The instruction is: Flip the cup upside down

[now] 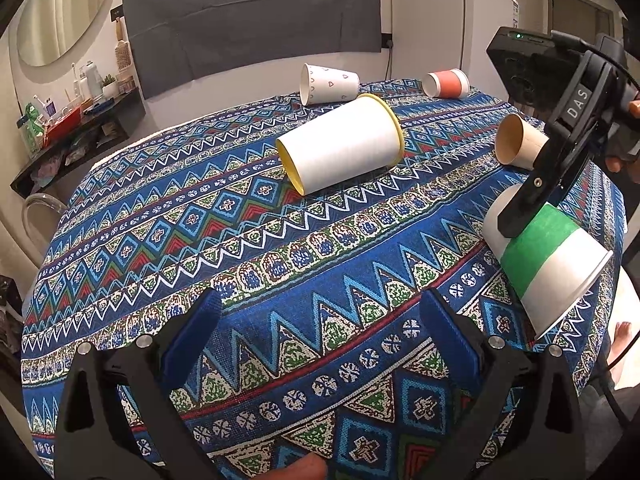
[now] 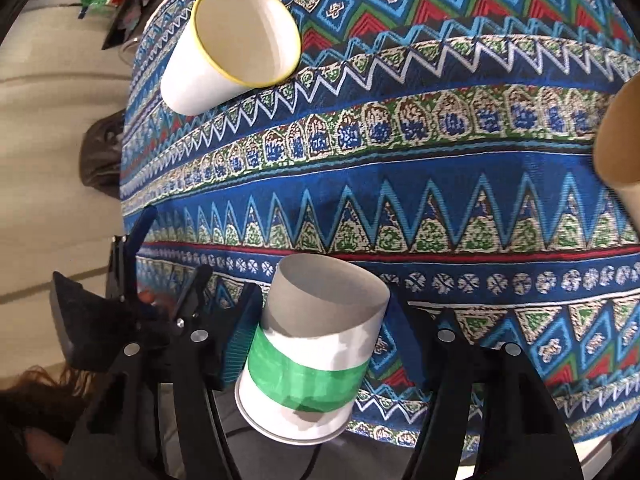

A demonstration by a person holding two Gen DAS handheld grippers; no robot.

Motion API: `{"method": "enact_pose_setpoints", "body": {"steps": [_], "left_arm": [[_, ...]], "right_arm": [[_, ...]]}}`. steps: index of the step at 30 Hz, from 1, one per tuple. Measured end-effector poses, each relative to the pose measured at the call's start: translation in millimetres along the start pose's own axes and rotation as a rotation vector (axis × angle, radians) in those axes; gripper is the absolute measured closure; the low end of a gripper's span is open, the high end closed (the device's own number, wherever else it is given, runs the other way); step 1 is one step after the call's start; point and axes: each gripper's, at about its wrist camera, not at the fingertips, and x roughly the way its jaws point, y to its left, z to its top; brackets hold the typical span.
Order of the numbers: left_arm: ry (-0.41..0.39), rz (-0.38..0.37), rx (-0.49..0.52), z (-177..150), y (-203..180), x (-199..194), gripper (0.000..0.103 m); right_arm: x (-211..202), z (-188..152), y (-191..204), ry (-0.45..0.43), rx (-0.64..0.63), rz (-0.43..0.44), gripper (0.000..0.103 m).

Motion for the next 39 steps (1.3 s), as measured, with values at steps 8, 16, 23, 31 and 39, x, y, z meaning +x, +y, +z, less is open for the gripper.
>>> {"method": "enact_pose_setpoints", "body": {"steps": [8,16,23,31,39], "left_arm": [[0.020,-0.021,0.018,0,-3,4,0.006],[0.028,-0.035,0.045,-2,-8,5,0.006],[0.051,-0.048,0.057,-1,-10,10,0.006],[0.070,-0.051,0.057,-1,-9,14,0.006],[0.073,-0.051,0.061,-1,-10,15,0.006]], "right_arm": [[-15,-4,7,-0.126,-0.085,0.041,0.045],[-49,2,20,-0.322,-0.214,0.024,0.045],[-69,6,12,-0.481,-0.289,-0.012,0.045],[-71,-16,20,-0.763,-0.415,-0.193,0.045],[-55,-44,39,-0.935,-0.560,-0.420,0.045]]}}
